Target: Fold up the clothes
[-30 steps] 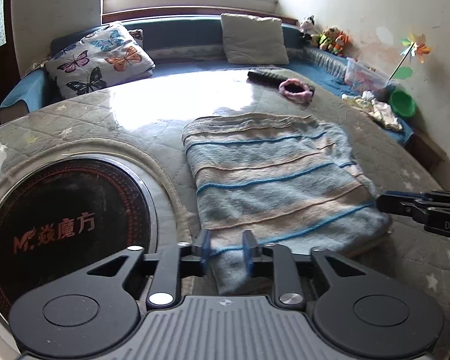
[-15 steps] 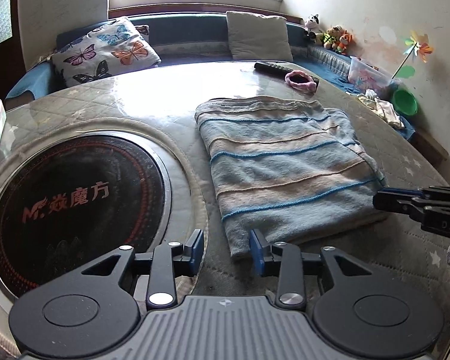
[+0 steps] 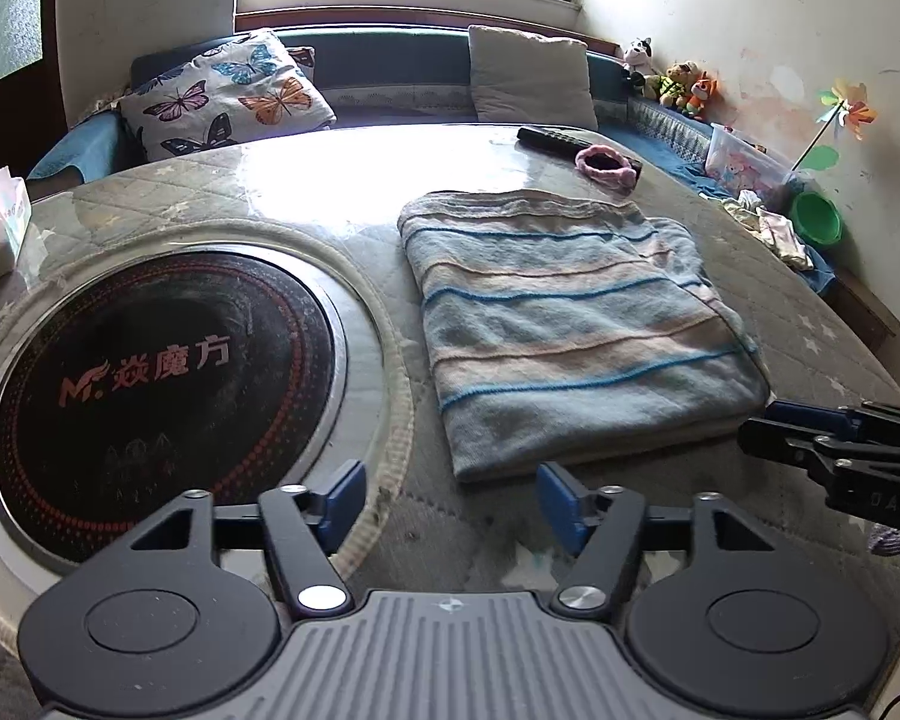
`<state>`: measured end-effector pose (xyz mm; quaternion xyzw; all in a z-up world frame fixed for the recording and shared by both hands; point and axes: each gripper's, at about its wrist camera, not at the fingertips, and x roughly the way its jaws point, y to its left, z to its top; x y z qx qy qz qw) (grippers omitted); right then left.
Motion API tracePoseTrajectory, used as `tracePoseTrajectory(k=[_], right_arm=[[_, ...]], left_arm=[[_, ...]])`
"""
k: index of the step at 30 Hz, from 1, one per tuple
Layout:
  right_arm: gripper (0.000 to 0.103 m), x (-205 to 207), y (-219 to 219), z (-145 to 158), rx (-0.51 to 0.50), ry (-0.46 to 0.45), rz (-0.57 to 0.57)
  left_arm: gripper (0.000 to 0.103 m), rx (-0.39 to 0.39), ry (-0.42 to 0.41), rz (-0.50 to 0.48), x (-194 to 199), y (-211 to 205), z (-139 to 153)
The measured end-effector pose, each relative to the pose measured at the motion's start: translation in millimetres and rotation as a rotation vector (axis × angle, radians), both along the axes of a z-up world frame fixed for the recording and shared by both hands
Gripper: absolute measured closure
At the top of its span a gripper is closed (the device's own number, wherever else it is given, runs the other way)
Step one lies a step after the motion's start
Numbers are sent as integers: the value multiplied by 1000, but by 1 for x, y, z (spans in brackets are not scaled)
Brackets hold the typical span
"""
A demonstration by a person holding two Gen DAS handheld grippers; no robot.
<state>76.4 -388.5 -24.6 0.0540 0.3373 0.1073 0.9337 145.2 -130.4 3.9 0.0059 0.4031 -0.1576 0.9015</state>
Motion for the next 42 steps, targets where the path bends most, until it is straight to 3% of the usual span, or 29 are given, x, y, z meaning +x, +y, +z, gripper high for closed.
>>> tracePoseTrajectory(k=[1, 3, 6, 8, 18, 21, 28, 42], right_arm=[[64, -2, 0, 0, -1, 2, -7], [48, -5, -2, -1, 0, 6, -22], [46, -11, -2, -1, -14, 7, -39], [35, -15, -2, -1, -21, 8, -46], [11, -33, 9, 3, -67, -10, -80], [5, -38, 14, 3, -88, -13, -88], [0, -51, 21, 4, -115, -20, -108], [0, -78, 35, 0, -152, -21, -135]], left_arm=[[32, 1, -2, -2, -3, -1, 0], [28, 3, -5, -6, -8, -1, 1], [24, 5, -10, -8, -15, -2, 0], [22, 5, -12, -11, -20, -3, 0], [0, -1, -58, -37, -47, -4, 5], [0, -3, -62, -43, -53, -5, 7], [0, 11, -57, -37, -65, -3, 5], [0, 30, -61, -30, -93, 1, 0]])
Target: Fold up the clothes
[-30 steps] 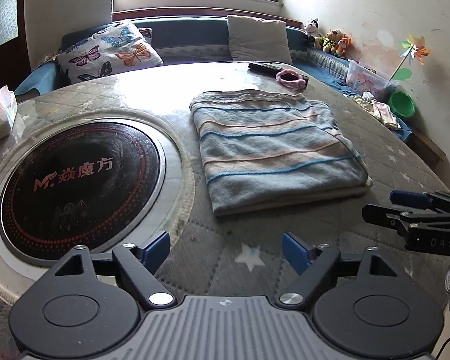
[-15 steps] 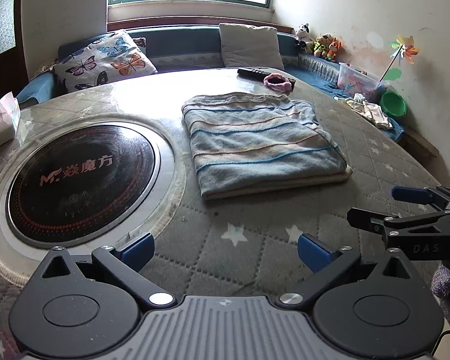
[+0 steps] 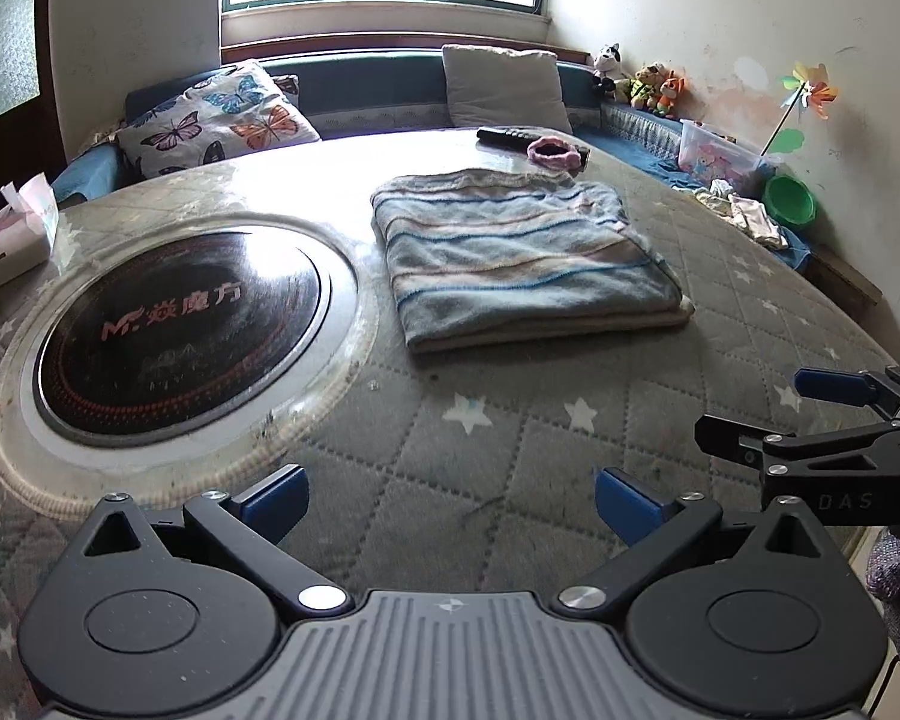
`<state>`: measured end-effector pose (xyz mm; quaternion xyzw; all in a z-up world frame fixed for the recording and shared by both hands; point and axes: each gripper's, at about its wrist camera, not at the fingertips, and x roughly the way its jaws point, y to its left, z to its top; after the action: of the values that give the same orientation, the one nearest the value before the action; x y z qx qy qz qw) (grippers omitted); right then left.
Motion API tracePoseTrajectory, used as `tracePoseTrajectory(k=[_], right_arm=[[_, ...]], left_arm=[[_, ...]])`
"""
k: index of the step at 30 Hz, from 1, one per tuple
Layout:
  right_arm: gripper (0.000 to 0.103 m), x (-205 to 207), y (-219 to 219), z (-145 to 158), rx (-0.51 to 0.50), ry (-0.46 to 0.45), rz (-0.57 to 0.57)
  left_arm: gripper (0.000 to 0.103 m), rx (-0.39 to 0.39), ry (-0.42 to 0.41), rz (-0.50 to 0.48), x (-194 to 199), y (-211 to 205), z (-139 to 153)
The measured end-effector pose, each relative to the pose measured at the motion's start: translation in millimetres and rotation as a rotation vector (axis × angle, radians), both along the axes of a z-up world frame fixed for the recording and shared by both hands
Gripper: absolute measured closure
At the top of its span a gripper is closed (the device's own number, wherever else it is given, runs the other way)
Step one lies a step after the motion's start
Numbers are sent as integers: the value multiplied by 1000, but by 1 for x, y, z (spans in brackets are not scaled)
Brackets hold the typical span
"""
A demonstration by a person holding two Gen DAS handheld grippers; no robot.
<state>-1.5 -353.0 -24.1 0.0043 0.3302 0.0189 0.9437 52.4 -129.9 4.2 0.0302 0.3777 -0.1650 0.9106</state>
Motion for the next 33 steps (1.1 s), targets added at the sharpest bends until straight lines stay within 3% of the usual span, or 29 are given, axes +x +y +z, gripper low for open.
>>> tracePoseTrajectory(k=[33], right_arm=[[0, -52, 10, -9, -14, -42, -30]], left_arm=[[0, 49, -18, 27, -49, -9, -9]])
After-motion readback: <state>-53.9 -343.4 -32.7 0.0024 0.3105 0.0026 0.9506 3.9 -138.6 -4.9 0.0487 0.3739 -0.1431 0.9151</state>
